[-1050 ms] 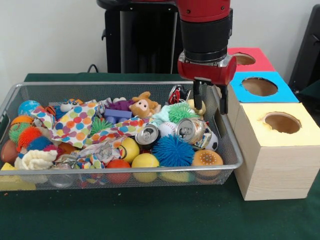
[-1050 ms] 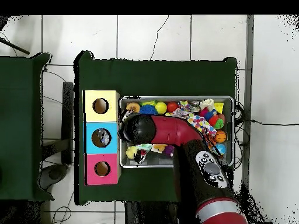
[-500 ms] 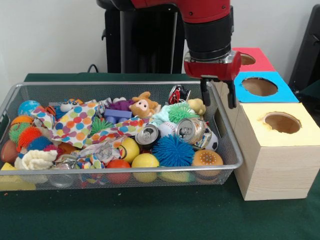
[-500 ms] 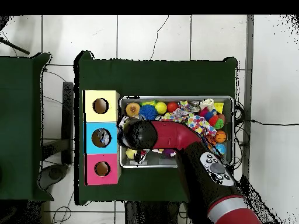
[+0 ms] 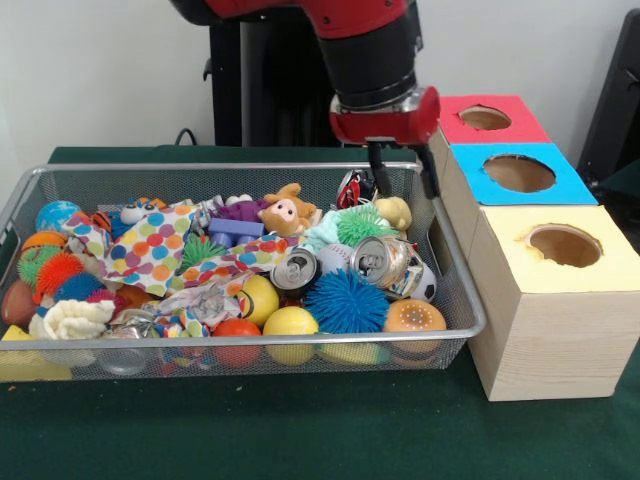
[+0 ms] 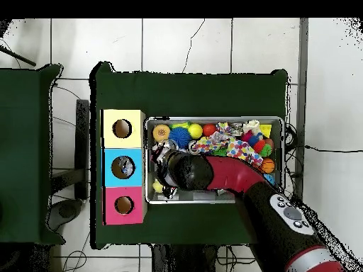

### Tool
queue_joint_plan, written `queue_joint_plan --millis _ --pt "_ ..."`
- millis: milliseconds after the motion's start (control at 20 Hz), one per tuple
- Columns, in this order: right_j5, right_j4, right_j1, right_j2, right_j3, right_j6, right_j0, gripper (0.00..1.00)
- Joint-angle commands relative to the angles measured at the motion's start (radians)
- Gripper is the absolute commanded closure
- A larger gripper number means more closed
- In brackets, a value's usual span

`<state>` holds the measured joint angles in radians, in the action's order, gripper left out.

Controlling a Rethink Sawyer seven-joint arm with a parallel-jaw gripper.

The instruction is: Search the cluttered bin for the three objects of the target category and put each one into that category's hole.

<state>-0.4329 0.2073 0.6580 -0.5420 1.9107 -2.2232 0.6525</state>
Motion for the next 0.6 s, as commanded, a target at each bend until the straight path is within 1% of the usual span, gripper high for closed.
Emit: queue_joint_plan --millis 50,200,400,500,600 --pt "-0.023 0.065 0.012 -0.162 0.08 0.175 0.109 0.0" --pt "-0.041 0.07 0.008 -0.187 0.083 0.168 0.138 0.0" --pt "-0.022 0.082 0.008 -0.235 0.103 0.154 0.163 0.0" --pt "-0.037 0.088 0.004 -0.244 0.1 0.159 0.172 0.0" --pt "-0.041 0.087 0.001 -0.267 0.108 0.166 0.198 0.0"
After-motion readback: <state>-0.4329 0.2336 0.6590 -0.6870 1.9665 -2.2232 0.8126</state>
